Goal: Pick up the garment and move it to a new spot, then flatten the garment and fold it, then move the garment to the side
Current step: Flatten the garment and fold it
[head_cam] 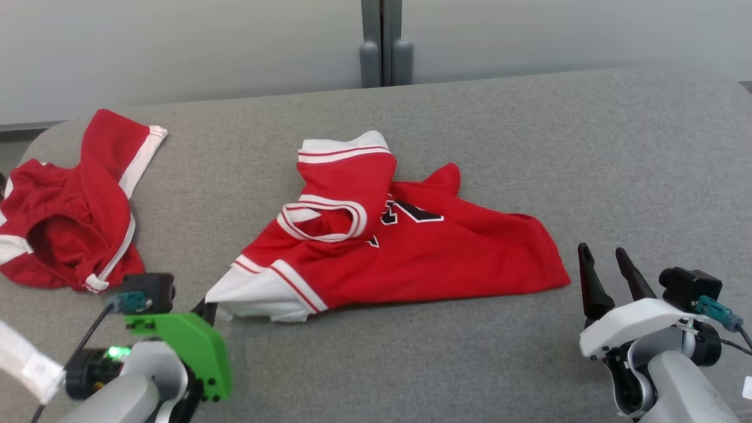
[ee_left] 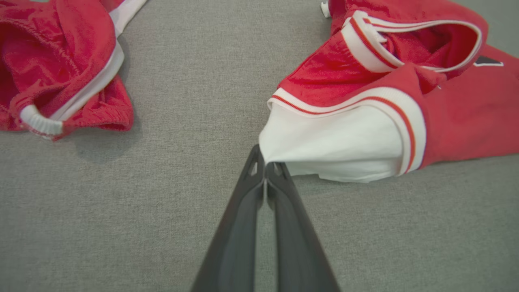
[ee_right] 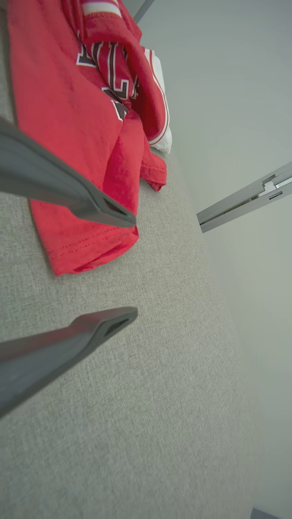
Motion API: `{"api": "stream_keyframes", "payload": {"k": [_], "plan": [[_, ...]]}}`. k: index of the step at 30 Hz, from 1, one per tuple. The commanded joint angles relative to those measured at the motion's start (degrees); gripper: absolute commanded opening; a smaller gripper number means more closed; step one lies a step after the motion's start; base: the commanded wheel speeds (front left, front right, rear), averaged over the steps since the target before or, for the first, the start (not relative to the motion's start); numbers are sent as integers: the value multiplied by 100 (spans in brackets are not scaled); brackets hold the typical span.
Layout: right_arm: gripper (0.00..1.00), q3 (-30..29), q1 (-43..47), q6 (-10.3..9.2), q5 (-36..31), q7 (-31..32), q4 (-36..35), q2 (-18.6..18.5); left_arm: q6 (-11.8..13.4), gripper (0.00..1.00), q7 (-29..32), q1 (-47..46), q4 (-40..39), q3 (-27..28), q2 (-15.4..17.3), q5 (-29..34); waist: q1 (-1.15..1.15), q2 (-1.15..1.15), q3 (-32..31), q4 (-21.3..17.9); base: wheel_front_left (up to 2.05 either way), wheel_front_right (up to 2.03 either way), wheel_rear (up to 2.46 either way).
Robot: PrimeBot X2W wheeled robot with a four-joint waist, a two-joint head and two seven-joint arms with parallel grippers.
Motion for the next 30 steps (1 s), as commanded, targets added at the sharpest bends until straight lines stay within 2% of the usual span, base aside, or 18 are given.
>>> {"api": "stream_keyframes", "payload": {"k": [1,3,5,7,8,9,14,17,22,26,30], "plan": [[100,-19,72,-6,-33,-17,-17,-33,220,0,32,282,-289,119,218,-161,0,0,-19,82,0,0,0],[100,-20,54,-6,-31,-17,-13,-43,504,0,56,643,-621,257,495,-339,0,0,-10,83,0,0,0],[100,-17,33,-6,-19,-18,-8,-63,690,0,80,968,-854,352,627,-561,0,0,-5,73,0,0,0],[100,-16,26,-6,-9,-18,-6,-80,761,0,65,1217,-945,433,665,-749,0,0,6,66,0,0,0],[100,-12,19,-6,-7,-18,-3,-85,771,30,20,1285,-933,469,652,-807,0,0,13,61,0,0,0],[100,-1,7,-6,-5,-18,3,-88,737,100,-39,1354,-877,520,604,-883,0,0,21,54,0,0,0],[100,74,-48,-6,-2,-17,7,-126,675,100,-498,1440,-619,748,520,-850,0,0,45,-6,0,0,0],[100,62,6,-6,7,-18,-20,-164,841,100,-942,1393,-559,895,717,-595,0,0,13,-18,0,0,0],[100,19,94,-6,-19,-18,-51,-146,1094,100,-1469,1513,-687,1086,769,-347,0,0,-88,-55,0,0,0],[100,9,117,-6,-39,-18,-118,-99,952,100,-1886,1381,-875,1097,495,1,0,0,-99,-66,0,0,0],[100,-2,159,-6,-43,-18,-211,-29,752,100,-2075,1294,-833,1491,-79,671,0,0,-48,-58,0,0,0]]}}
